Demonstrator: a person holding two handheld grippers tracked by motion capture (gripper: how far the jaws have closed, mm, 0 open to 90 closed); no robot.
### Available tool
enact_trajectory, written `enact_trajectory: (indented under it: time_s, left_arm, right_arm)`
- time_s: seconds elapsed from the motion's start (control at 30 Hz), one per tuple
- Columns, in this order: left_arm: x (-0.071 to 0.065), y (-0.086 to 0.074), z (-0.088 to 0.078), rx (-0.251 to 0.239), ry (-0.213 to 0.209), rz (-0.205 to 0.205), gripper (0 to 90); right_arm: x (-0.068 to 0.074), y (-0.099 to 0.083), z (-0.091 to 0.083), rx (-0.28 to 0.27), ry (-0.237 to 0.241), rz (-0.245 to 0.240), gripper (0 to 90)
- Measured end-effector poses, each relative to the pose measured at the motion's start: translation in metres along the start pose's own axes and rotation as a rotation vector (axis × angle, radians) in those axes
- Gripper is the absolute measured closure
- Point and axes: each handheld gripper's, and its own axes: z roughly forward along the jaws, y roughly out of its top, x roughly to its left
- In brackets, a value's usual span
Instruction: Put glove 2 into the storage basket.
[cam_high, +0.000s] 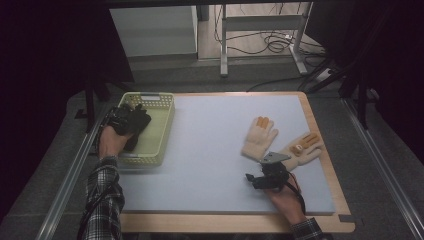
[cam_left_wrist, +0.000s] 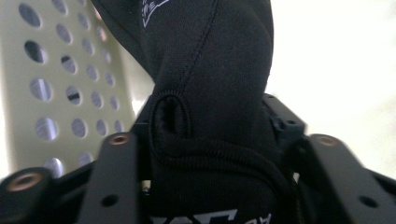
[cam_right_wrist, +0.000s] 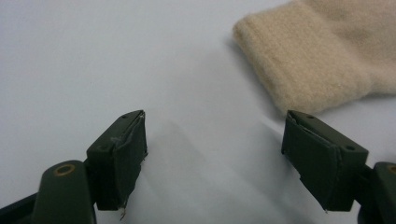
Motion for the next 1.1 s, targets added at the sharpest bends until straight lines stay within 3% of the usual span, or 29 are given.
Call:
enact_trajectory:
  time_s: [0.1, 0.2, 0.4, 0.47, 0.53, 0.67, 0.73, 0.8, 0.87, 0.97, 1.1]
  left_arm:
    - [-0.001, 0.001, 0.001, 0.016, 0.025, 0.005, 26.1]
    - [0.0, 0.0, -0.005, 0.011, 0.014, 0.0, 14.8]
    - [0.008, -0.004, -0.032, -0.08, -0.047, -0.029, 9.3]
    - [0.008, -0.005, -0.039, -0.114, -0.072, -0.029, 12.7]
    - [0.005, -0.005, -0.043, -0.133, -0.113, -0.017, 24.8]
    - [-0.007, -0.002, -0.036, -0.102, -0.174, 0.025, 48.9]
    - [-0.013, 0.001, -0.027, -0.064, -0.17, 0.047, 57.2]
    - [-0.016, 0.004, -0.018, -0.015, -0.138, 0.066, 61.8]
    - [-0.016, 0.005, -0.012, 0.006, -0.13, 0.054, 63.9]
    - [-0.013, 0.007, -0.007, 0.013, -0.079, 0.04, 67.5]
    - [-0.012, 0.005, -0.006, 0.0, -0.099, 0.025, 66.6]
  right_arm:
    - [0.0, 0.0, 0.0, 0.0, 0.0, 0.0, 22.1]
    - [0.0, 0.0, 0.0, 0.0, 0.0, 0.0, 22.1]
    - [0.0, 0.0, 0.0, 0.0, 0.0, 0.0, 22.0]
    - [0.0, 0.0, 0.0, 0.001, 0.0, 0.0, 22.1]
    - [0.0, 0.0, 0.0, 0.001, 0.0, 0.0, 22.1]
    - [0.0, 0.0, 0.0, 0.001, 0.0, 0.0, 22.0]
    - [0.0, 0.0, 0.0, 0.001, 0.0, 0.0, 22.0]
    - [0.0, 0.0, 0.0, 0.0, 0.0, 0.0, 22.1]
    - [0.0, 0.0, 0.0, 0.0, 0.0, 0.0, 22.0]
    - [0.0, 0.0, 0.0, 0.0, 0.0, 0.0, 22.1]
    - [0.0, 0.0, 0.0, 0.0, 0.0, 0.0, 22.1]
